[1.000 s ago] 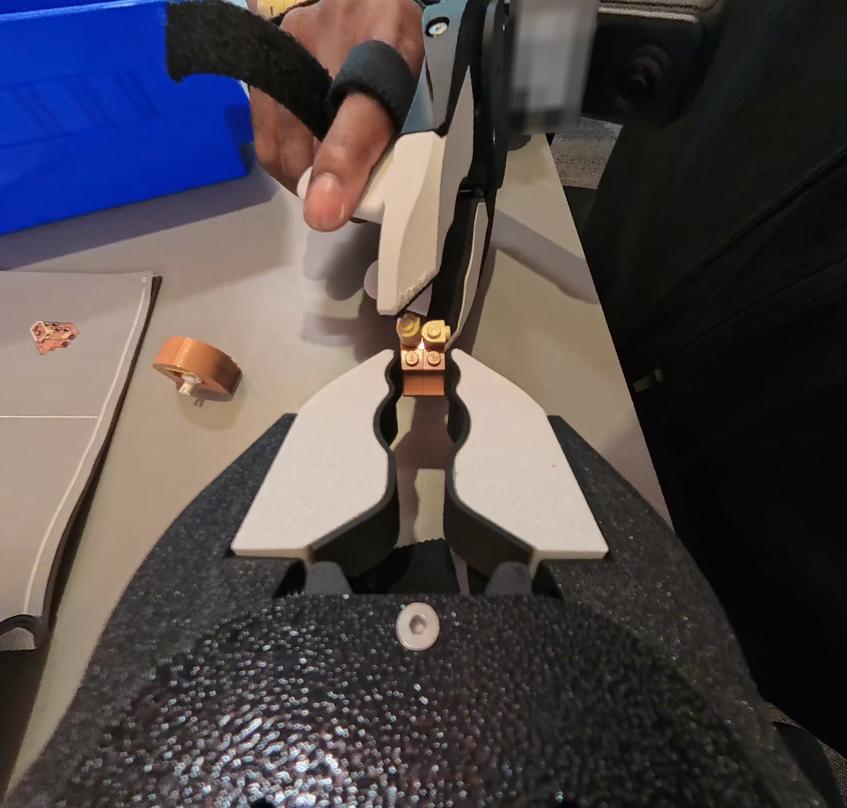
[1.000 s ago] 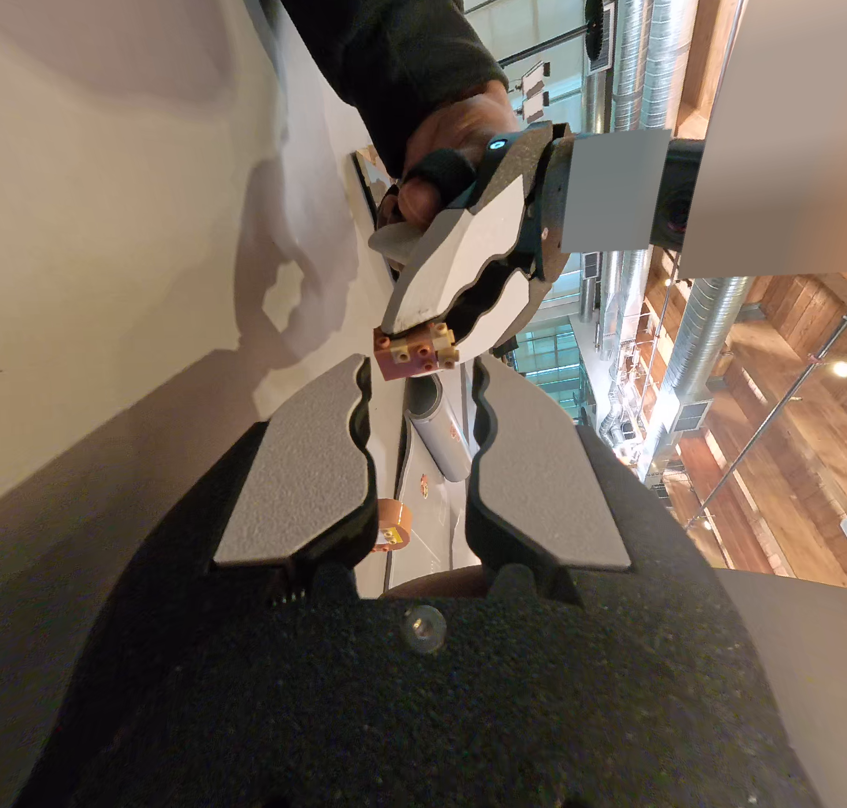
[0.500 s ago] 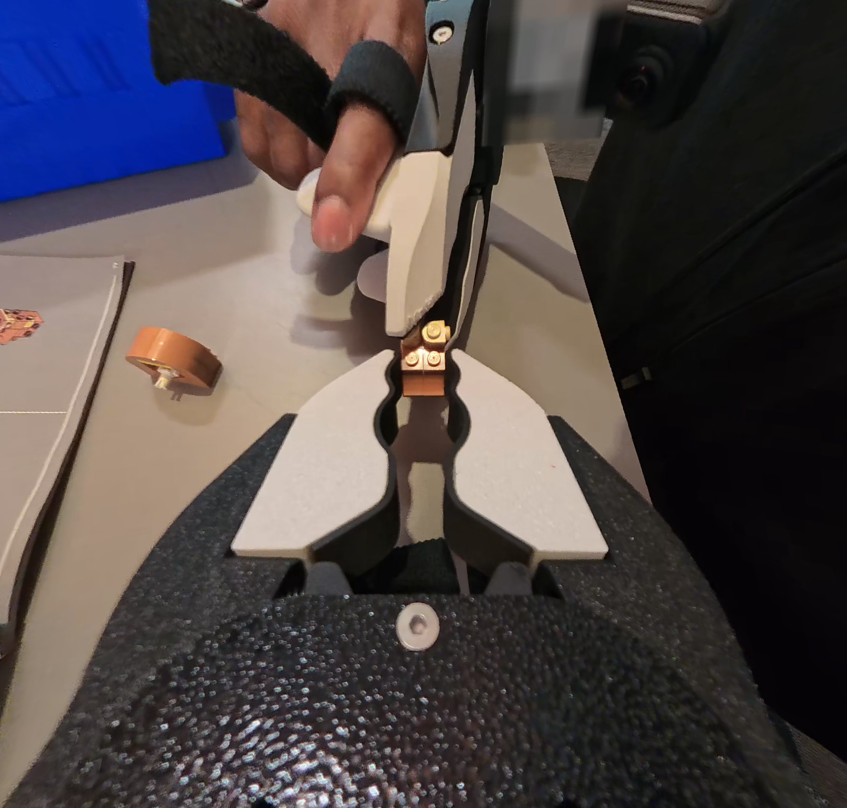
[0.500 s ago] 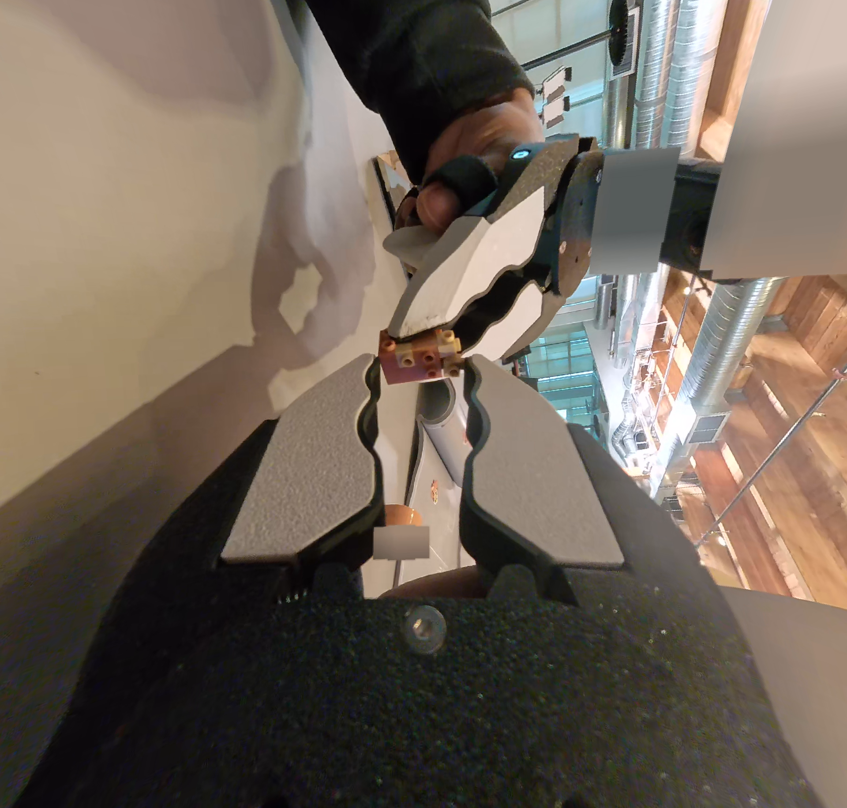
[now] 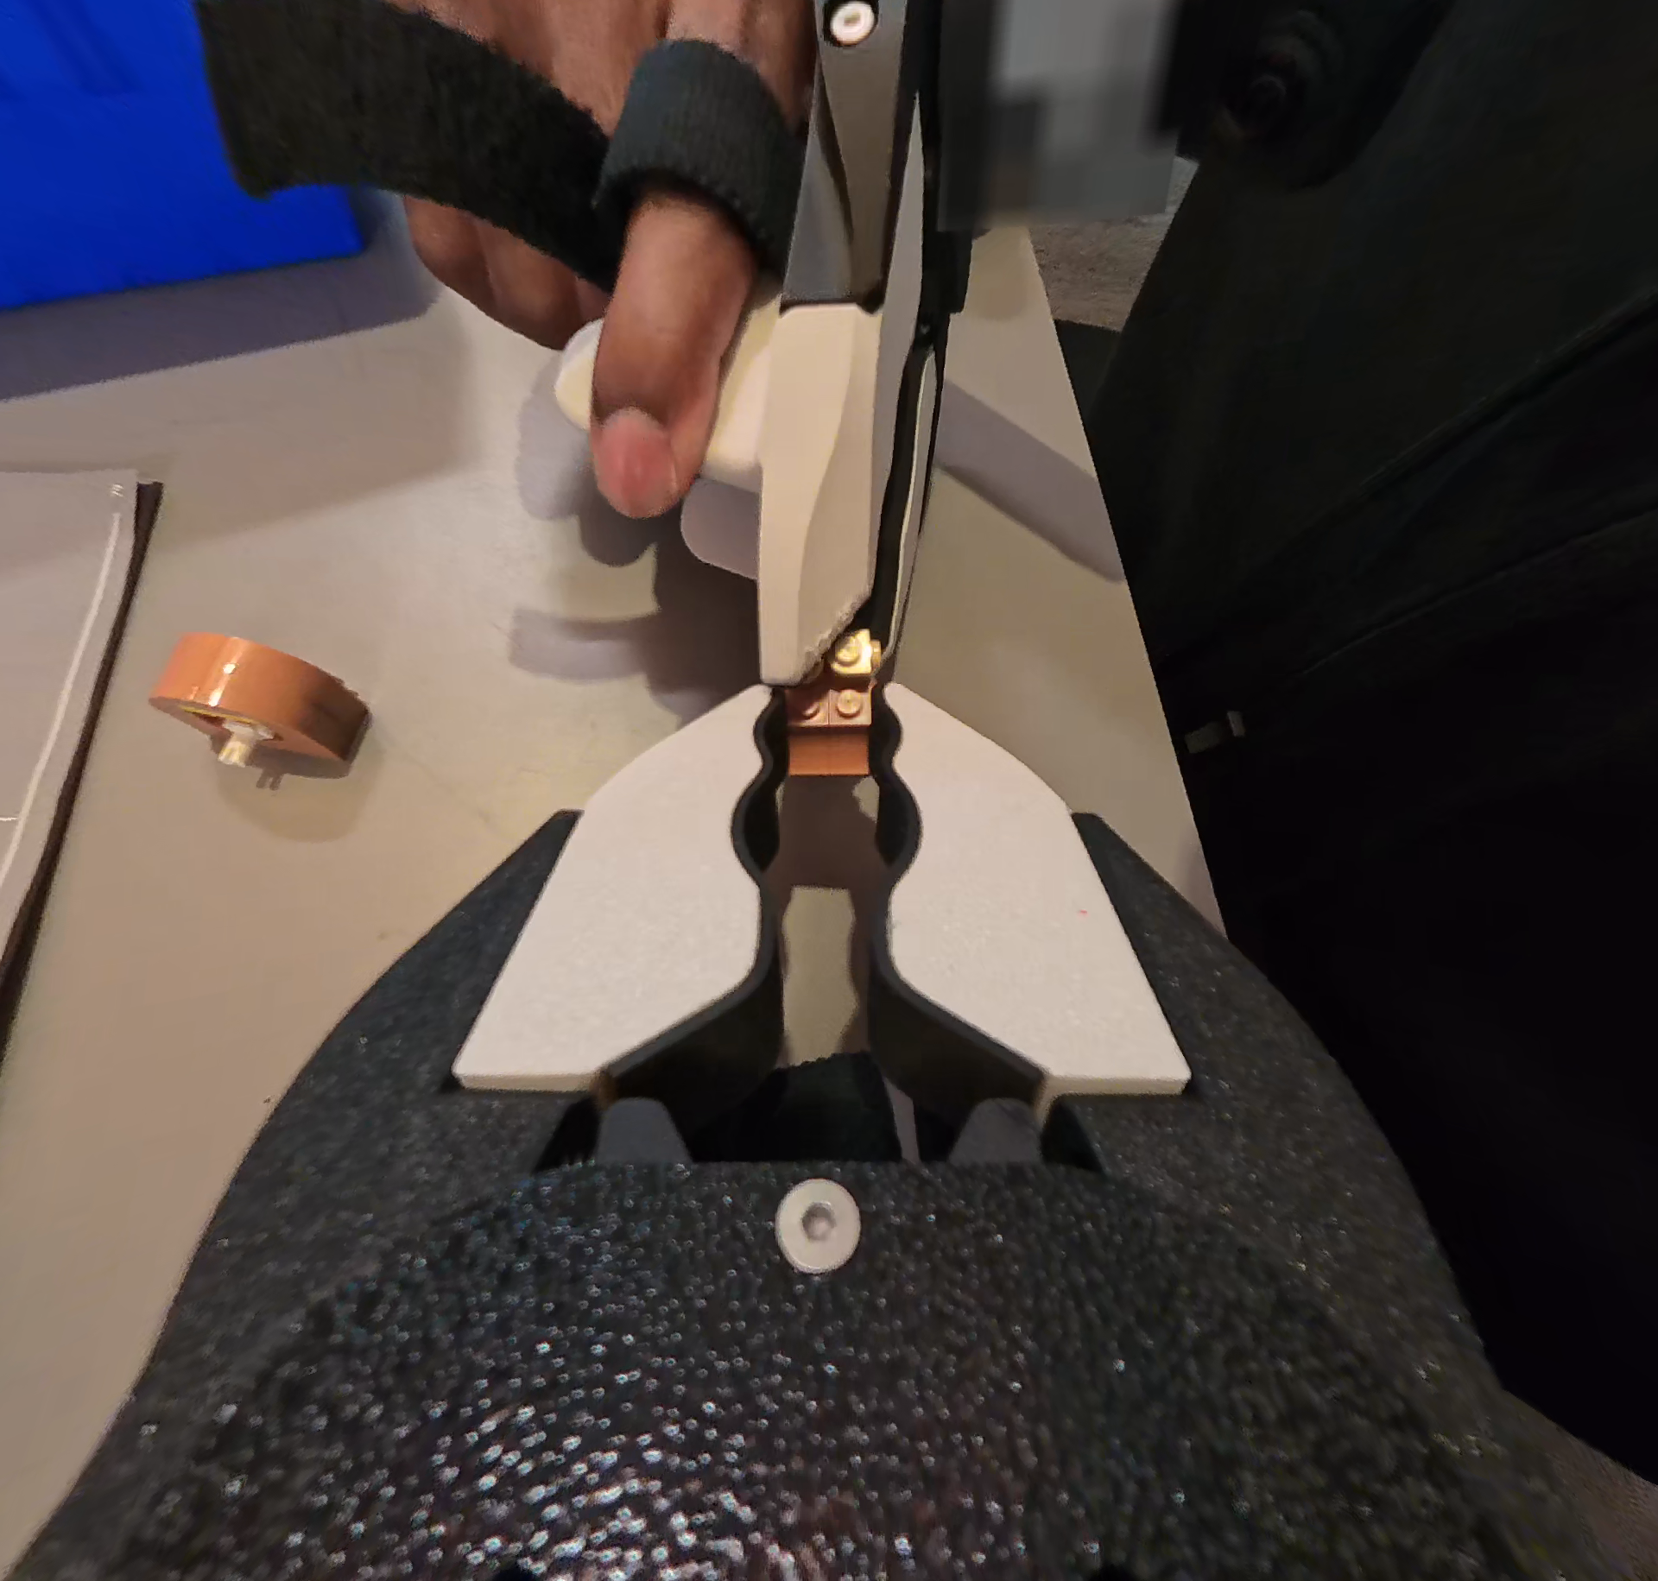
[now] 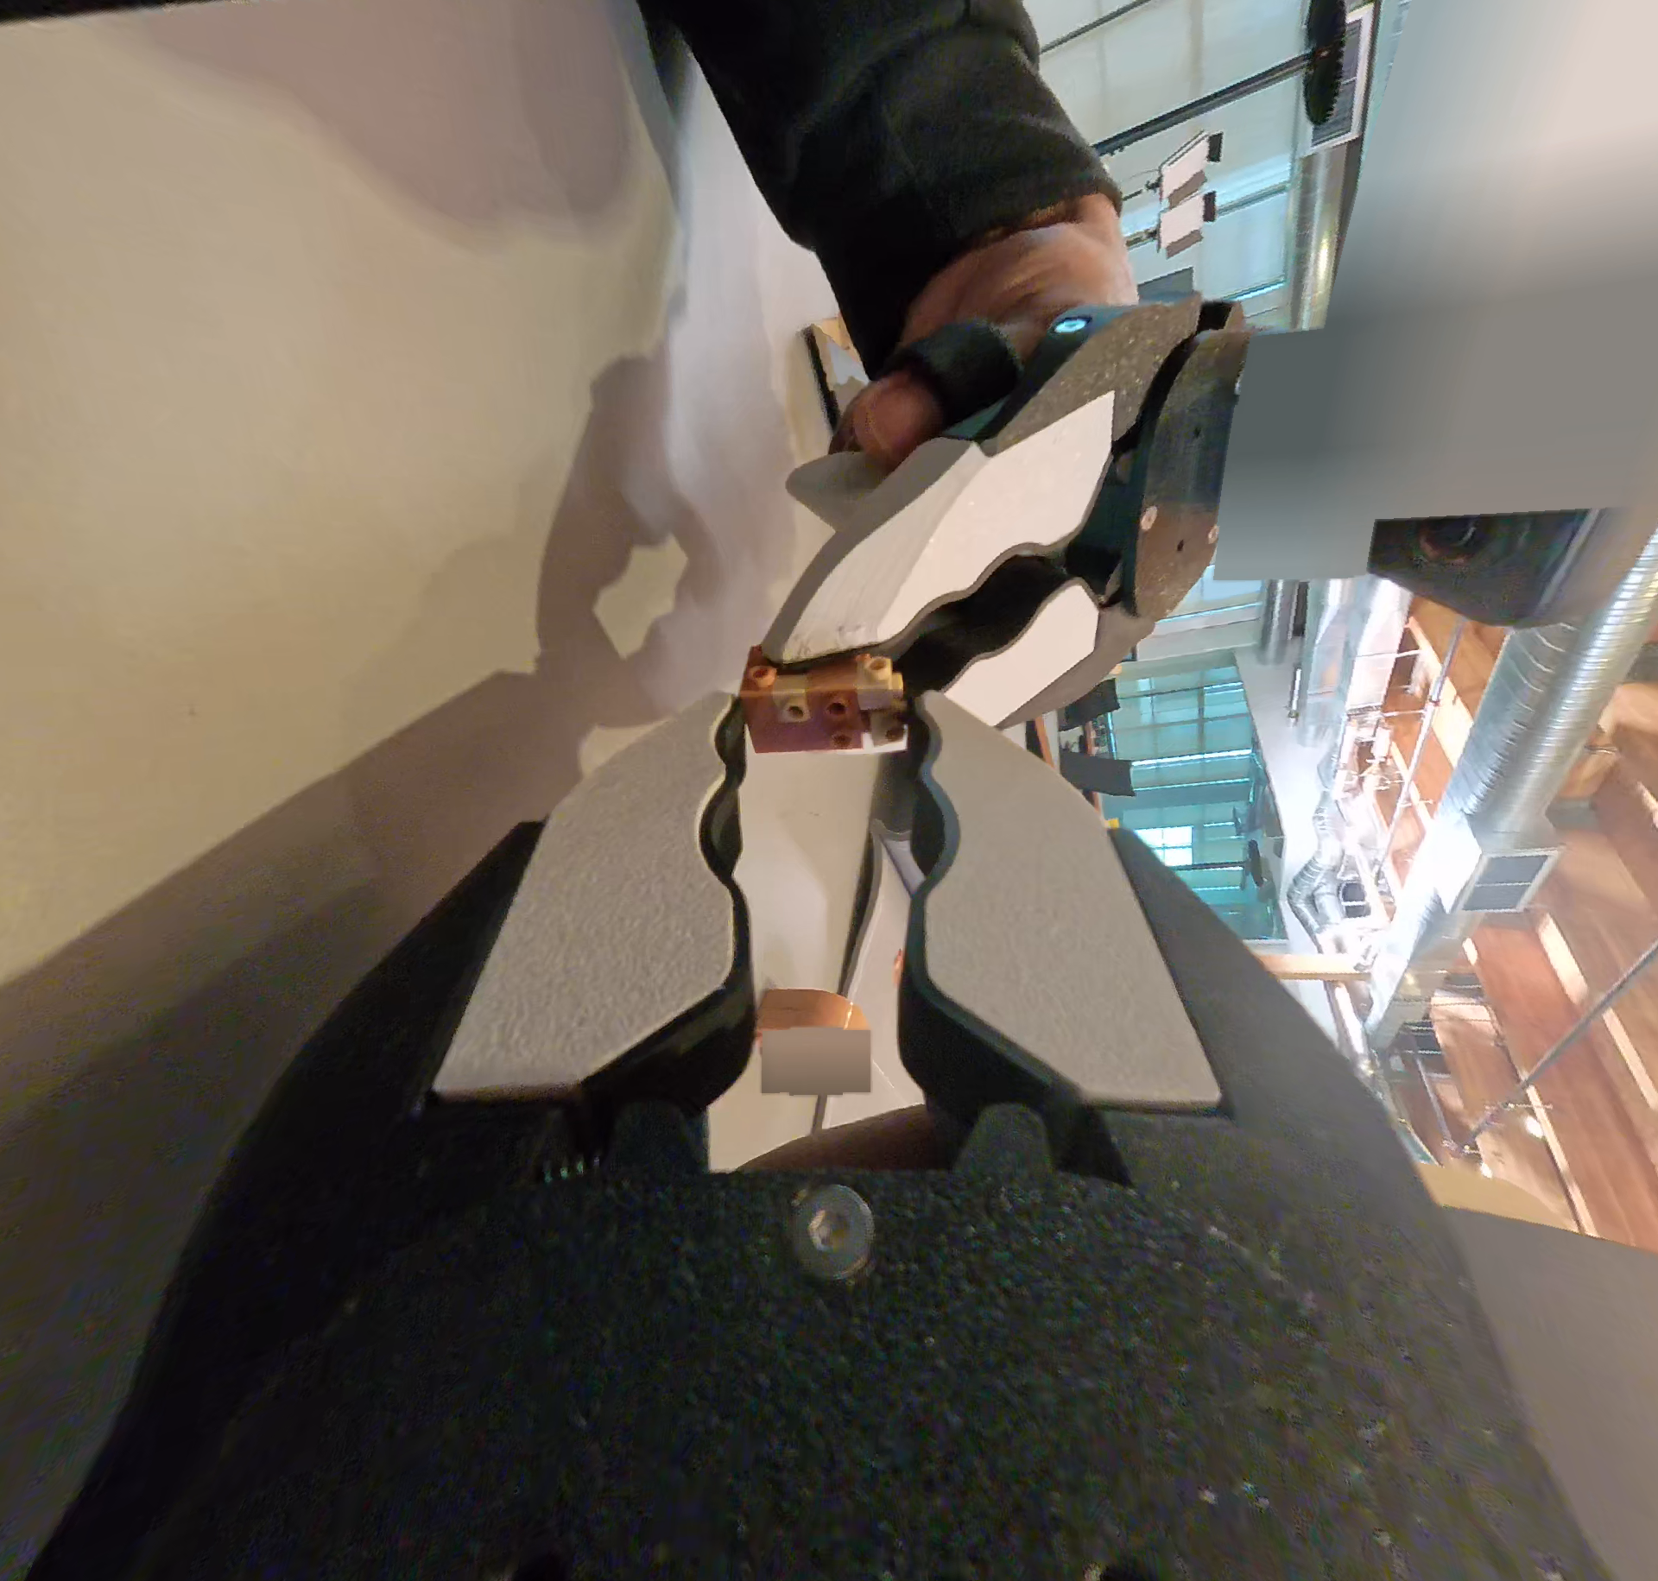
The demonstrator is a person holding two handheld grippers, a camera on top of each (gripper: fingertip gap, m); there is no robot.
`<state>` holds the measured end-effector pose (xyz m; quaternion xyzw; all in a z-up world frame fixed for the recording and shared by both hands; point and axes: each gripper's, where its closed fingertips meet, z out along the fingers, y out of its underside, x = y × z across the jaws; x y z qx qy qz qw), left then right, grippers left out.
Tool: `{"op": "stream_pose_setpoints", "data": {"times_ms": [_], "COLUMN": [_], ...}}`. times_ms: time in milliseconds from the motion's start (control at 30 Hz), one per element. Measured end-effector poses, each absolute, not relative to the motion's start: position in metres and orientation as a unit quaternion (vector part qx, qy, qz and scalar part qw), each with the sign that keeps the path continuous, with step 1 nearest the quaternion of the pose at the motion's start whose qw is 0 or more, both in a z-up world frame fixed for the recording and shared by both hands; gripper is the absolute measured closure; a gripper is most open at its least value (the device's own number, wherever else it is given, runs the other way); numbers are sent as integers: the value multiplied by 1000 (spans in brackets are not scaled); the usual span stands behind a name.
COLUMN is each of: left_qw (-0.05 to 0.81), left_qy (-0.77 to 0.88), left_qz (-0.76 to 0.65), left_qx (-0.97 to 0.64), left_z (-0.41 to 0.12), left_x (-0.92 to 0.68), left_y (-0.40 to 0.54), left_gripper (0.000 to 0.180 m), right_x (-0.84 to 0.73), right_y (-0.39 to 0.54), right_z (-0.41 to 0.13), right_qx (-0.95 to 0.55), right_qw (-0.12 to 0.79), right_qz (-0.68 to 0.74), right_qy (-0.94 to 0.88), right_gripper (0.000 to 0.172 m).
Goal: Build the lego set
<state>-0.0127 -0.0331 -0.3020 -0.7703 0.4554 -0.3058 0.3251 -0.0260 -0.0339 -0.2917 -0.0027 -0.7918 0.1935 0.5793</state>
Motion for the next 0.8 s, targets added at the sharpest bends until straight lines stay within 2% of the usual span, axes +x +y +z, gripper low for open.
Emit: {"op": "stream_pose_setpoints", "data": {"times_ms": [800], "left_qw": [358], "left_qy": [432], "left_qz": [-325], "left_qx": [-761], "left_z": [-295], "left_x": [-16], "left_y": [-27], "left_gripper": [164], "right_x": [-31], "right_y": [-26], "right_z": [-286], "right_qx": [-29], "right_qw": [589], "right_qz": [179], "right_qy": [-788], "right_gripper": [139]}}
